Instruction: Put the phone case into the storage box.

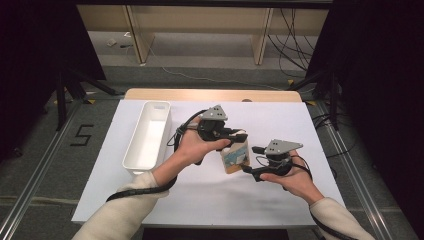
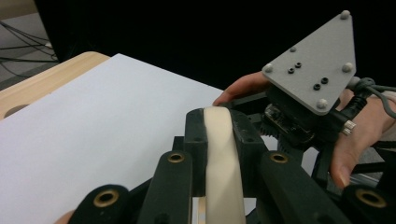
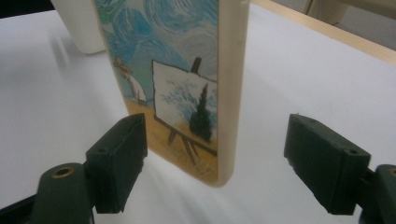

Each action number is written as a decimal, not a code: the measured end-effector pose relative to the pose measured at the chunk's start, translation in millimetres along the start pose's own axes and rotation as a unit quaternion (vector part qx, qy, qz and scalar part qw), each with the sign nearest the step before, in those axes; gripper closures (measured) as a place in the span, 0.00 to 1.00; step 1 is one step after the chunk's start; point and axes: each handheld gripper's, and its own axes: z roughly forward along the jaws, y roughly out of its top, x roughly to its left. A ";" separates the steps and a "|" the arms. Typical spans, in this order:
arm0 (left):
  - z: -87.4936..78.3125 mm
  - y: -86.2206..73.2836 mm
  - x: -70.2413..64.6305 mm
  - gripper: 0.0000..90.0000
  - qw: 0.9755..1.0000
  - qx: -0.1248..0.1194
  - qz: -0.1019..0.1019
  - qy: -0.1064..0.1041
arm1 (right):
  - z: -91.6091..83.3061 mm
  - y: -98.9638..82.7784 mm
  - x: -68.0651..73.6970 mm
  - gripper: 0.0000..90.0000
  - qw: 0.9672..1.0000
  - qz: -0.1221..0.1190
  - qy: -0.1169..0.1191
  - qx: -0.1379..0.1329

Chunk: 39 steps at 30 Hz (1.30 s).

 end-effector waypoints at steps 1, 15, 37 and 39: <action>0.5 0.2 -0.6 0.88 1.000 0.001 0.003 -0.004 | 0.3 0.2 0.4 0.27 1.000 -0.002 0.002 0.000; 4.9 2.6 -6.0 0.88 0.999 0.004 0.023 -0.039 | 3.0 1.0 1.5 0.38 0.999 -0.023 0.039 -0.013; 5.7 4.9 -6.4 0.61 0.994 -0.035 0.094 -0.036 | -0.3 0.4 -0.1 0.88 0.996 -0.007 0.091 -0.018; 5.6 6.6 -6.8 0.46 0.994 -0.037 0.106 -0.019 | -1.6 1.4 0.6 0.89 0.996 -0.010 0.089 -0.022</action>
